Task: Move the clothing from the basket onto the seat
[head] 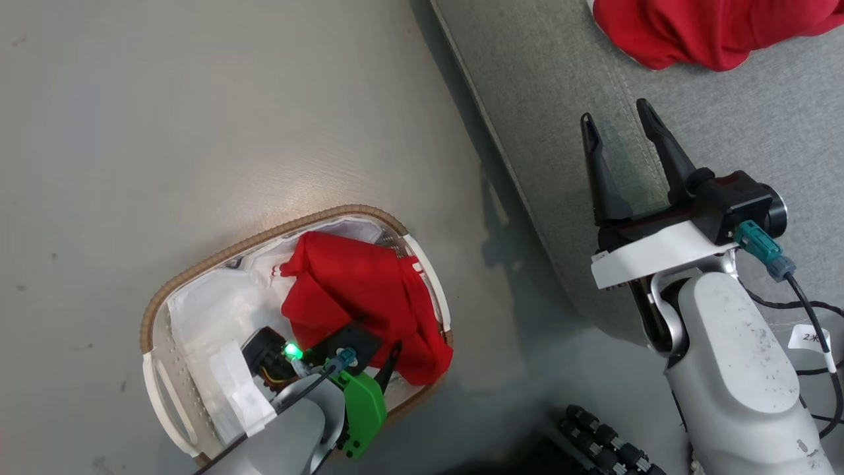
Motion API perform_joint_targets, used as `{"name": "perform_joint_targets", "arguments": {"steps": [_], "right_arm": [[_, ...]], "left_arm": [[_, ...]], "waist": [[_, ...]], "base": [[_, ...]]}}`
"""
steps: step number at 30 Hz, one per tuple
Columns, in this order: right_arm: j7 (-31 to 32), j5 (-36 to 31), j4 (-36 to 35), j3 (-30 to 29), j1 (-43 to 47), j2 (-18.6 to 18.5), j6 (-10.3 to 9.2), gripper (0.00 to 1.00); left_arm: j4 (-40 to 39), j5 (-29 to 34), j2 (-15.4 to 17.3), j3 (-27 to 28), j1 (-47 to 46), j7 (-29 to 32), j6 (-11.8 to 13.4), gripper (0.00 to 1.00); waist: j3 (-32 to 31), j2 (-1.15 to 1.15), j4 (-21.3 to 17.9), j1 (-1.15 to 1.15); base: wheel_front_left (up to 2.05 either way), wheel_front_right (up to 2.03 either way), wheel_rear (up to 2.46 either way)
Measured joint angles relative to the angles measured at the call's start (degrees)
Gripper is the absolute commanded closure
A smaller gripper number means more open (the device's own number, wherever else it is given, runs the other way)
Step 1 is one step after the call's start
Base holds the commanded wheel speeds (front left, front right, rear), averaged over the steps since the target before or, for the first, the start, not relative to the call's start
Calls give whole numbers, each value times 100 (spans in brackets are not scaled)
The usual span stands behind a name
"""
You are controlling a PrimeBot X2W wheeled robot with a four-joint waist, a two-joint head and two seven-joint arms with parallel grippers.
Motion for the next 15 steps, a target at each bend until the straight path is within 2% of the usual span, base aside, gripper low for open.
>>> {"name": "perform_joint_targets", "arguments": {"steps": [5,15], "right_arm": [[0,-9,-63,-14,-131,5,0,0],[0,9,-219,49,-347,15,0,0]], "left_arm": [[151,-202,96,-426,-370,0,0,0],[524,-579,87,-1101,-849,0,0,0]], "waist": [[258,0,-10,0],[745,0,-16,0]], "base": [[0,0,0],[0,0,0]]}}
